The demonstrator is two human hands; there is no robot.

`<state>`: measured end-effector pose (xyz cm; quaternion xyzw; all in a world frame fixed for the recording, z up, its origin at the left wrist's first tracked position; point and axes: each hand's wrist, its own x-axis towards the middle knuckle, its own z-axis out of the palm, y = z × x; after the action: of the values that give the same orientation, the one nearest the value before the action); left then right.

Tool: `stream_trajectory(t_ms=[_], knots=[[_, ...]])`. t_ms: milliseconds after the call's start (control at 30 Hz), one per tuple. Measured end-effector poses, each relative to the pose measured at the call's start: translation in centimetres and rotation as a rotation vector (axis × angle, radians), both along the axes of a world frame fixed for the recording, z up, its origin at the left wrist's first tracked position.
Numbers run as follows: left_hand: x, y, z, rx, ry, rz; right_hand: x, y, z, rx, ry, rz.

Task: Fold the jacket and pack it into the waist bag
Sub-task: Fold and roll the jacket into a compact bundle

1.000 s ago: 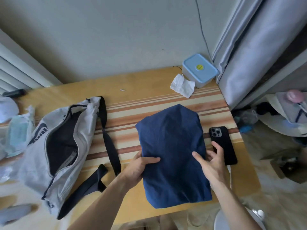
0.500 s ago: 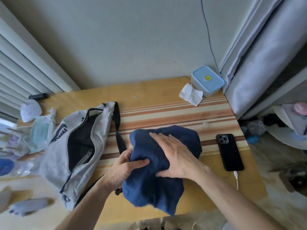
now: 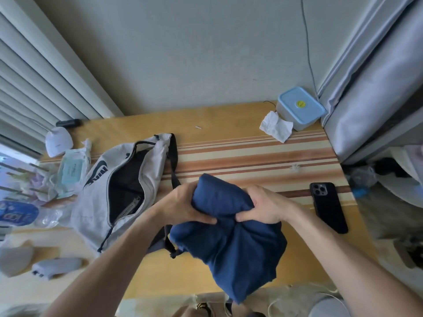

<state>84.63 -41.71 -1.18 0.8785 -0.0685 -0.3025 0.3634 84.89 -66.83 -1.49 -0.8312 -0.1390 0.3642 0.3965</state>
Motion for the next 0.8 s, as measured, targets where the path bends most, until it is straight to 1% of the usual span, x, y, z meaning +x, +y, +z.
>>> stream_trajectory(t_ms=[33, 100, 200, 233, 300, 367, 433, 467, 500, 567, 600, 633, 700, 800], knots=[[0.3, -0.2, 0.0, -0.051, 0.027, 0.067, 0.3, -0.5, 0.0, 0.032, 0.043, -0.035], [0.6, -0.5, -0.3, -0.234, 0.119, 0.242, 0.5, -1.7, -0.2, 0.123, 0.141, -0.169], [0.2, -1.8, -2.1, -0.5, 0.29, 0.536, 0.3, -4.0, -1.6, 0.272, 0.359, -0.374], [0.0, -2.4, -3.1, -0.517, 0.323, 0.615, 0.0, -4.7, -2.4, 0.268, 0.404, -0.385], [-0.2, -3.2, -5.5, -0.439, 0.332, 0.699, -0.1, -5.7, -4.9, 0.138, 0.394, -0.359], [-0.7, -3.9, -7.9, -0.351, 0.336, 0.704, 0.1, -6.4, -7.2, -0.069, 0.283, -0.425], [-1.3, -4.2, -10.4, -0.239, 0.35, 0.723, 0.4, -6.5, -8.9, -0.361, 0.048, -0.487], [-1.6, -4.3, -11.5, -0.19, 0.35, 0.734, 0.2, -6.1, -9.2, -0.468, -0.094, -0.504], [-1.8, -4.3, -12.1, -0.155, 0.345, 0.743, -0.3, -5.4, -9.5, -0.506, -0.245, -0.505], [-2.0, -4.1, -13.3, -0.121, 0.312, 0.764, -2.5, -2.8, -10.2, -0.477, -0.532, -0.421], [-2.0, -3.9, -13.6, -0.097, 0.284, 0.755, -3.8, -1.3, -10.7, -0.469, -0.618, -0.35], [-2.1, -3.9, -13.6, -0.067, 0.255, 0.733, -4.9, 0.0, -11.6, -0.482, -0.656, -0.27], [-1.9, -3.6, -13.5, -0.002, 0.205, 0.677, -6.5, 1.7, -14.0, -0.527, -0.618, -0.139], [-1.7, -3.6, -12.8, 0.046, 0.15, 0.615, -7.4, 1.8, -17.5, -0.575, -0.603, -0.094]])
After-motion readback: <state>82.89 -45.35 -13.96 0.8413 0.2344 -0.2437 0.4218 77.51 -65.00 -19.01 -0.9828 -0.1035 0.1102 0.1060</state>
